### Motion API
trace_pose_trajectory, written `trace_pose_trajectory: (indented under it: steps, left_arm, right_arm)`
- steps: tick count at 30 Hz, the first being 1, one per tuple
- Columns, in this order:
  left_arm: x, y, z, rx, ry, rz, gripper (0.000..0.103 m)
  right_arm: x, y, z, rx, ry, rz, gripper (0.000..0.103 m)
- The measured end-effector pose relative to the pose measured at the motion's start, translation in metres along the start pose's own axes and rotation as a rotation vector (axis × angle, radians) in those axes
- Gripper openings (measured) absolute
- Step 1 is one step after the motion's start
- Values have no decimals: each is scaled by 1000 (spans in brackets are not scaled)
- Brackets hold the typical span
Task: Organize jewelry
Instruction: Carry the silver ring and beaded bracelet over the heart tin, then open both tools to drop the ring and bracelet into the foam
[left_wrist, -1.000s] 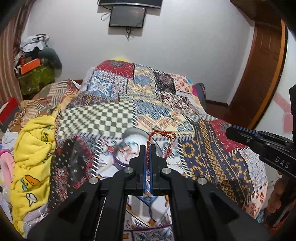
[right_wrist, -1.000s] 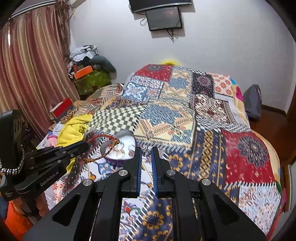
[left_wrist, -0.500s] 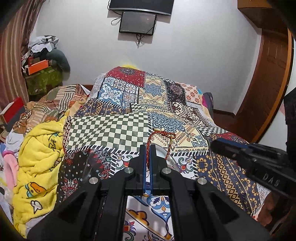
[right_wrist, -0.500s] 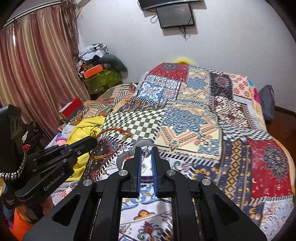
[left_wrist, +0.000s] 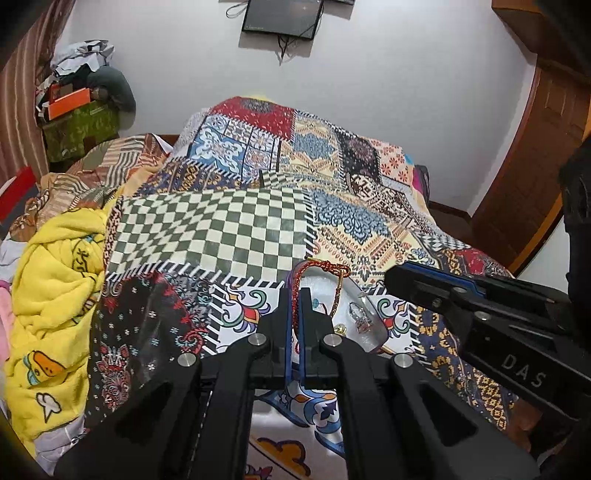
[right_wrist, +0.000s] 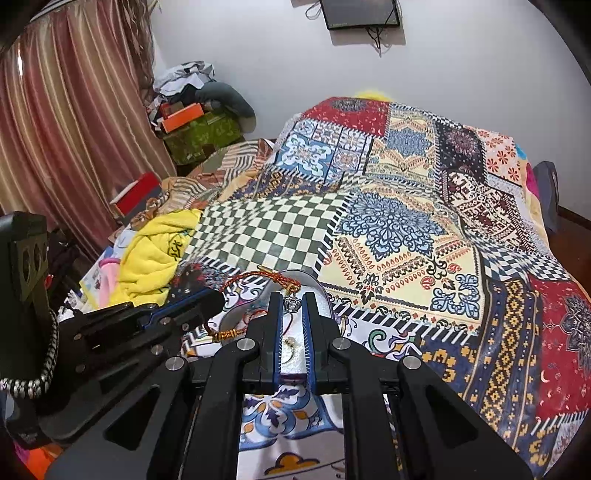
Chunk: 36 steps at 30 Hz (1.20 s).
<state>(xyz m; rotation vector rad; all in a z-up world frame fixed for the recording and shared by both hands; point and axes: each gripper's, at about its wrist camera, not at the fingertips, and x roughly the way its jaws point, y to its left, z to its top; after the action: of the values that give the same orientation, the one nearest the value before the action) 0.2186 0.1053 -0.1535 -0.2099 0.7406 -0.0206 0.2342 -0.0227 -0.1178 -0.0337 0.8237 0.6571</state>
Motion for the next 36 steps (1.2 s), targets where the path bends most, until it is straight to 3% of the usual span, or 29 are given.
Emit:
trace_pose_trajectory:
  steps: [11, 23, 31, 36]
  left_arm:
    - [22, 1, -4, 2, 44, -11, 1]
    - [24, 0, -5, 15, 63, -17, 2]
    - [22, 6, -7, -12, 80, -27, 9]
    - [19, 10, -7, -18, 79, -23, 11]
  right_arm:
    - [33, -6, -4, 19, 75, 6, 9]
    - [41, -7, -8, 6, 99, 16, 9]
    - [41, -3, -10, -22, 110, 16, 9]
    - [39, -6, -11, -8, 113, 21, 25]
